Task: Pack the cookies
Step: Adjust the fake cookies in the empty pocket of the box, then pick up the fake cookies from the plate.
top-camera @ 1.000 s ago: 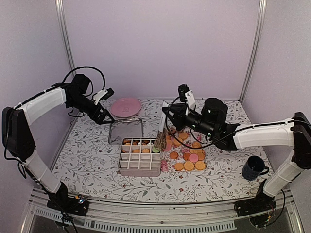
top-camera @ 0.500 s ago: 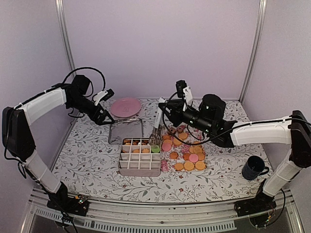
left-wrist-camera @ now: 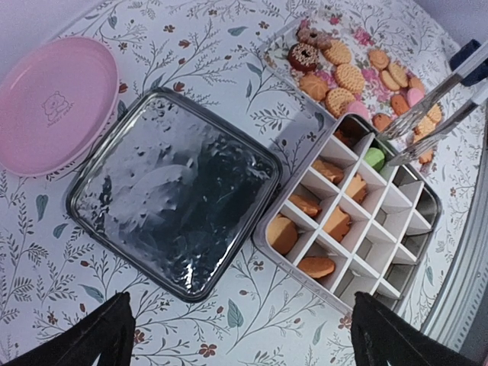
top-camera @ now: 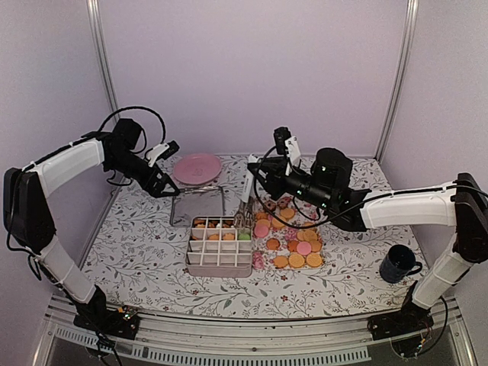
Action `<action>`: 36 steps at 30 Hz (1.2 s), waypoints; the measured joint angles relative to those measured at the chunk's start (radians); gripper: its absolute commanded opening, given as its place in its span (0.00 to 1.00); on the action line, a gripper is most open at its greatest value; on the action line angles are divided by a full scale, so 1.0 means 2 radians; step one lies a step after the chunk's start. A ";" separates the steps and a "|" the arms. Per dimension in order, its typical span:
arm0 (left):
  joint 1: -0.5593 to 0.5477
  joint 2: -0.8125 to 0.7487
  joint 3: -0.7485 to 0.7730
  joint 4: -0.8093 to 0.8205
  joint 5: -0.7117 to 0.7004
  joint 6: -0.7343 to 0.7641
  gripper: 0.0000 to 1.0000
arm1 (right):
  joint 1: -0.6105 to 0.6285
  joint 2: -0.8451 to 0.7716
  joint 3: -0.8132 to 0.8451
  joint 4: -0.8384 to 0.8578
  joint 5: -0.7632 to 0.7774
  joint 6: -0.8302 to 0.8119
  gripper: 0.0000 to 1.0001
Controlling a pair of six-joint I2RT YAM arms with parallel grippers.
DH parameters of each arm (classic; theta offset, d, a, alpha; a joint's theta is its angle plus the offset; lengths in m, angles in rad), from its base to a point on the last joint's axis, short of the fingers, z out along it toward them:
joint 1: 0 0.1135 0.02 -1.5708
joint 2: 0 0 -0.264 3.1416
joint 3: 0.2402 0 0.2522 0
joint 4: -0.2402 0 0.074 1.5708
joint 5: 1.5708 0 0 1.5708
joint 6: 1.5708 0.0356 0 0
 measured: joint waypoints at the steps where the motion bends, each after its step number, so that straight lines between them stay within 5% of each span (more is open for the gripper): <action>1: 0.000 0.000 0.000 0.000 0.001 0.000 0.99 | 0.000 0.000 0.000 -0.002 0.000 -0.003 0.22; 19: -0.001 -0.002 -0.009 -0.001 0.017 0.007 0.99 | 0.001 -0.034 -0.003 -0.029 0.010 -0.019 0.25; 27: -0.001 -0.009 -0.023 -0.002 0.018 0.010 0.99 | -0.009 -0.125 -0.085 -0.037 0.059 -0.031 0.27; 36: -0.001 -0.009 -0.023 -0.002 0.019 0.009 0.99 | -0.014 -0.140 -0.139 -0.064 0.079 -0.030 0.27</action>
